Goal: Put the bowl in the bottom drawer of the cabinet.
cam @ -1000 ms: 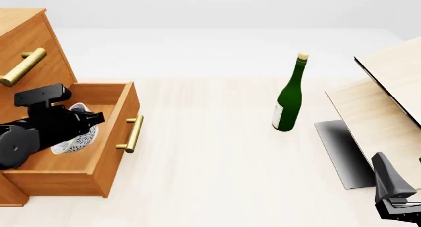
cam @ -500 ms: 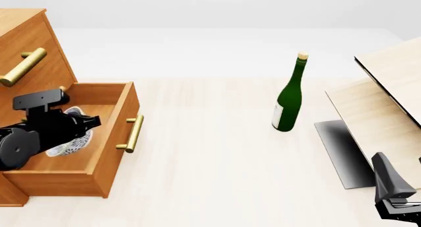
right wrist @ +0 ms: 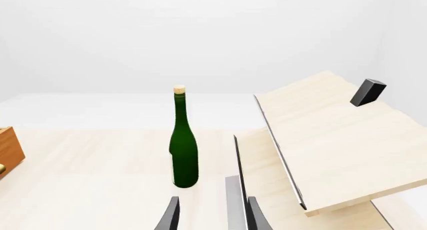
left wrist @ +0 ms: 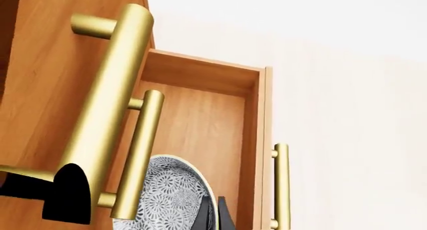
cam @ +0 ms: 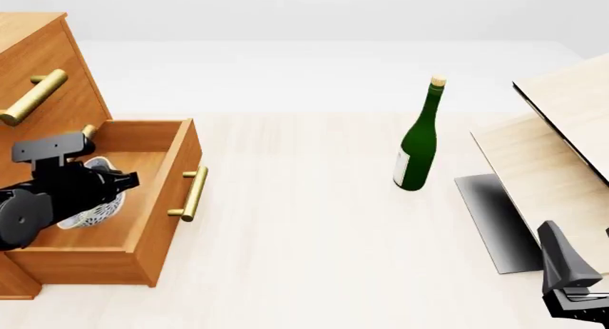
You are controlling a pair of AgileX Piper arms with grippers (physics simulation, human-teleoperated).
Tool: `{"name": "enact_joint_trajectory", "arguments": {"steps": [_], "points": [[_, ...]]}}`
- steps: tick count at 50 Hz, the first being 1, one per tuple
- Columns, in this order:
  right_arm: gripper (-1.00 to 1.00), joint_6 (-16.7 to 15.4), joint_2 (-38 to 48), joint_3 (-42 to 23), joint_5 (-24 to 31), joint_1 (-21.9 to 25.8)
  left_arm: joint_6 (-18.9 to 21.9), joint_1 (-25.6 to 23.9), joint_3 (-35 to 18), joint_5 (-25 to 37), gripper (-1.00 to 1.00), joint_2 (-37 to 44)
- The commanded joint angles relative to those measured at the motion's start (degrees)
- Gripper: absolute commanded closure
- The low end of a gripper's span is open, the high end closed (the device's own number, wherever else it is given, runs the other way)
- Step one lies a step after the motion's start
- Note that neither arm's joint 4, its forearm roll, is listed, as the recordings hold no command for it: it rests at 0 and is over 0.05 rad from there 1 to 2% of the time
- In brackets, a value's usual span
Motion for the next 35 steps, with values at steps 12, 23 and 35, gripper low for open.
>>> {"name": "enact_joint_trajectory", "arguments": {"steps": [12, 23, 35], "points": [[-1.00, 0.0, 0.0, 0.0, 0.0, 0.0, 0.8, 1.1, 0.3, -2.0, 1.00, 1.7], [-1.00, 0.0, 0.0, 0.0, 0.0, 0.0, 0.6, 1.0, 0.0, -2.2, 1.00, 2.3], [-1.00, 0.0, 0.0, 0.0, 0.0, 0.0, 0.4, 1.0, 0.2, -2.8, 1.00, 2.5]]}}
